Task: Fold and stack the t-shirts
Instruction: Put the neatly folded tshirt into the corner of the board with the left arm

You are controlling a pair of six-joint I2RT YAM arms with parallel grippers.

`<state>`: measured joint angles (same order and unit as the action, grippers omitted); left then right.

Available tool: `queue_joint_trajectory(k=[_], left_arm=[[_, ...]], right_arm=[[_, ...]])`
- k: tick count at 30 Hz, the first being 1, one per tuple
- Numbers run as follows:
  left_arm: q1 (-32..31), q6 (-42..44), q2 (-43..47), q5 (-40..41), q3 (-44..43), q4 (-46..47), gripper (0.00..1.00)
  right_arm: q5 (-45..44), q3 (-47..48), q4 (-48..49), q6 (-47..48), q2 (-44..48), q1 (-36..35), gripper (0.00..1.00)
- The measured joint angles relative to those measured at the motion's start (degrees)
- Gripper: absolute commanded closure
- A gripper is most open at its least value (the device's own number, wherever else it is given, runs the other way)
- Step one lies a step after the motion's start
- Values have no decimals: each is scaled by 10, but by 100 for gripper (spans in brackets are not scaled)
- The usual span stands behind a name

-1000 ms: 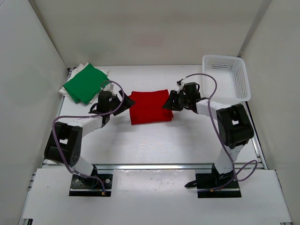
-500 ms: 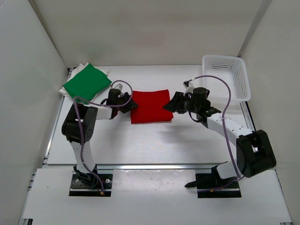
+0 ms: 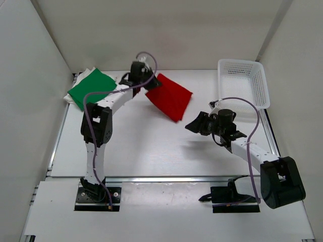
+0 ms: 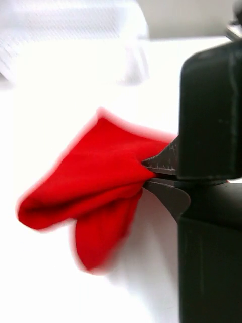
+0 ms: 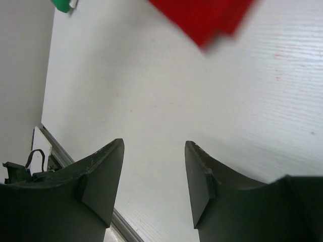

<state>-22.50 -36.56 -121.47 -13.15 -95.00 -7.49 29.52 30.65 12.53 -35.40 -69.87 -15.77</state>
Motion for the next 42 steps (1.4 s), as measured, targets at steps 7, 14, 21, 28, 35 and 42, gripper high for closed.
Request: queue_joint_trajectory(k=[7, 14, 21, 28, 35, 42], left_arm=[[118, 21, 27, -12, -171, -41, 100], [355, -40, 163, -5, 97, 71, 1], [490, -128, 202, -7, 369, 134, 1], [472, -140, 317, 15, 432, 143, 1], [248, -50, 351, 49, 375, 111, 1], [59, 1, 354, -44, 449, 120, 2]], right_arm=[[8, -9, 9, -4, -6, 6, 51], [28, -9, 18, -4, -30, -4, 50], [41, -9, 23, -3, -33, -35, 50], [44, -20, 40, -4, -29, -57, 49], [5, -52, 29, -3, -1, -89, 1], [-48, -69, 12, 9, 35, -105, 1]])
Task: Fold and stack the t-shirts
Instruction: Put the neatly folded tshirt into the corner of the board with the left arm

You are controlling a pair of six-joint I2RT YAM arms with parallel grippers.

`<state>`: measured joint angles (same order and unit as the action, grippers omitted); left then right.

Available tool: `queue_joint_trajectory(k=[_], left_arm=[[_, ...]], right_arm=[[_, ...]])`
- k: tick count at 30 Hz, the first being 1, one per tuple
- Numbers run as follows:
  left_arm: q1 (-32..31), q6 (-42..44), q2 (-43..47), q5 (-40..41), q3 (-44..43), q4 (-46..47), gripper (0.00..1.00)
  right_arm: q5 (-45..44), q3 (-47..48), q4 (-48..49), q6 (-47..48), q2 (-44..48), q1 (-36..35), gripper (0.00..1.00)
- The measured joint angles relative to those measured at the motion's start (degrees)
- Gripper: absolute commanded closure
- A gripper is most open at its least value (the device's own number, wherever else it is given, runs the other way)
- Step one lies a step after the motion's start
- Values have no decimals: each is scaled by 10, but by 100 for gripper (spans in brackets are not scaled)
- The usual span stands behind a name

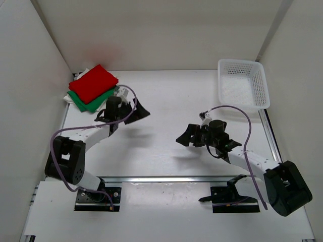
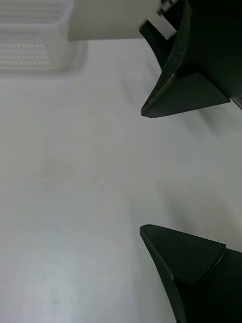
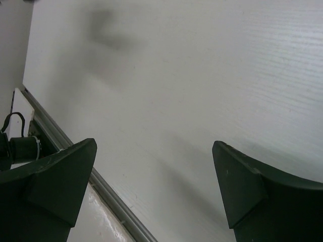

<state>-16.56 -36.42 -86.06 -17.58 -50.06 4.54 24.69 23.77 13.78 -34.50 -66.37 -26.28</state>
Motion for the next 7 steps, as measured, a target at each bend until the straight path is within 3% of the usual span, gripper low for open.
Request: queue_joint_trajectory(k=[4, 7], left_arm=[[0, 8, 44, -17, 136, -8, 1], [-31, 27, 86, 11, 169, -46, 1]], right_arm=[[-17, -33, 2, 0, 21, -20, 1], [-18, -42, 0, 1, 22, -26, 1]])
